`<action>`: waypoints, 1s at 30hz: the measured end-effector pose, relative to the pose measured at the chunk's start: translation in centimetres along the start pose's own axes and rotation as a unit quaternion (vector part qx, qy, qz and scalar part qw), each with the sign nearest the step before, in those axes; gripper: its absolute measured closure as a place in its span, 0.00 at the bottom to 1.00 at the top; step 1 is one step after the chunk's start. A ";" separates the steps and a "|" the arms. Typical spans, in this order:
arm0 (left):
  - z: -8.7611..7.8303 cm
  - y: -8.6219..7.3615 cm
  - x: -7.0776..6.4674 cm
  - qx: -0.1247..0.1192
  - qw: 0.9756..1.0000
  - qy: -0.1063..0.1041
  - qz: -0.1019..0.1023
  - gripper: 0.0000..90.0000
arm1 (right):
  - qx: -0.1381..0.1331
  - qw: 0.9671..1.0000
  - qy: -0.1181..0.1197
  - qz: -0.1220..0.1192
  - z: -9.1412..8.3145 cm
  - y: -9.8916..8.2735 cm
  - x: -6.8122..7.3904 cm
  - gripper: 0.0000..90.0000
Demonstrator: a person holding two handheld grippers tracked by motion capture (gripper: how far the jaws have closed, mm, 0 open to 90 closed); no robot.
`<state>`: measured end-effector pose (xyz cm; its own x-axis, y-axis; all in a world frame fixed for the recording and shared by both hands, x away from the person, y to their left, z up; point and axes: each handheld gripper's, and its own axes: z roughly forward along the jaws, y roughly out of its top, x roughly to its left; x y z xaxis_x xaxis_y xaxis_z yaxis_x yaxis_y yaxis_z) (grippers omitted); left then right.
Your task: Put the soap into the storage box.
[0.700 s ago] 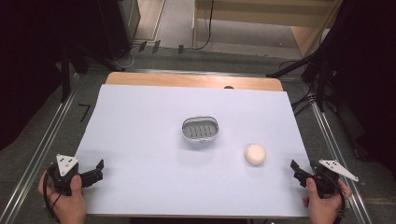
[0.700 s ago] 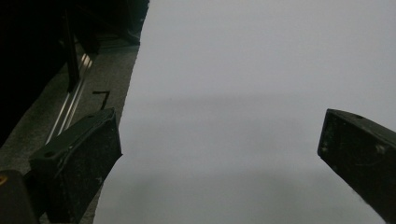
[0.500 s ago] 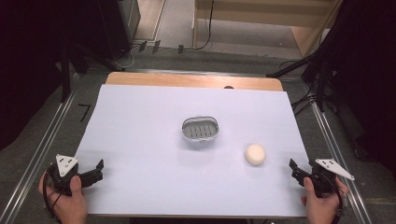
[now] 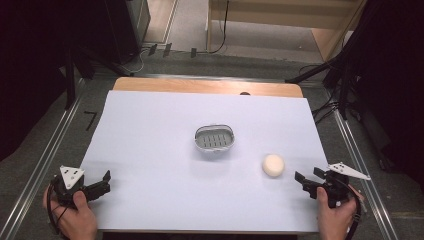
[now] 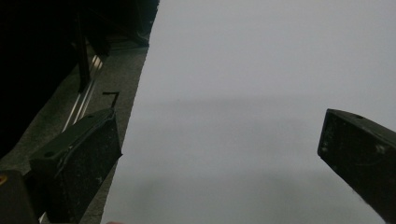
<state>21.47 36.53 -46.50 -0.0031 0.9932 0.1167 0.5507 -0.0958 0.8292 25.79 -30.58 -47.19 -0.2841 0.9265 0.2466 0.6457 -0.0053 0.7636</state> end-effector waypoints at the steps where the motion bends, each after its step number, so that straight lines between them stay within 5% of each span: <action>1: 0.0 0.0 0.0 0.000 1.000 0.000 -0.002 0.00 | 0.000 1.000 0.000 0.000 0.0 0.0 0.0 0.21; 4: -0.1 0.0 0.1 -0.005 1.000 0.000 -0.007 0.00 | 0.020 0.999 0.017 -0.020 0.7 0.1 1.1 0.16; 8: -0.2 -0.1 0.0 -0.011 1.000 -0.001 -0.002 0.00 | 0.034 0.999 0.029 -0.020 1.4 0.2 2.1 0.16; 11: -0.2 -0.1 0.4 -0.008 1.000 -0.007 -0.016 0.00 | 0.039 0.998 0.037 -0.016 1.7 0.3 2.5 0.15; 23: -0.1 0.0 -0.3 -0.004 1.000 0.012 0.012 0.00 | 0.053 0.997 0.034 -0.035 2.4 1.3 4.2 0.15; 30: 0.0 0.0 -0.4 0.003 1.000 0.014 0.019 0.00 | 0.093 0.994 0.022 -0.047 3.4 2.2 5.3 0.15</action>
<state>21.52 36.09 -46.56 -0.0056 0.9867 0.1626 0.5555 -0.1322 0.8209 28.08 -24.40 -46.21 -0.3775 0.9022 0.2085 0.7335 0.1540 0.6620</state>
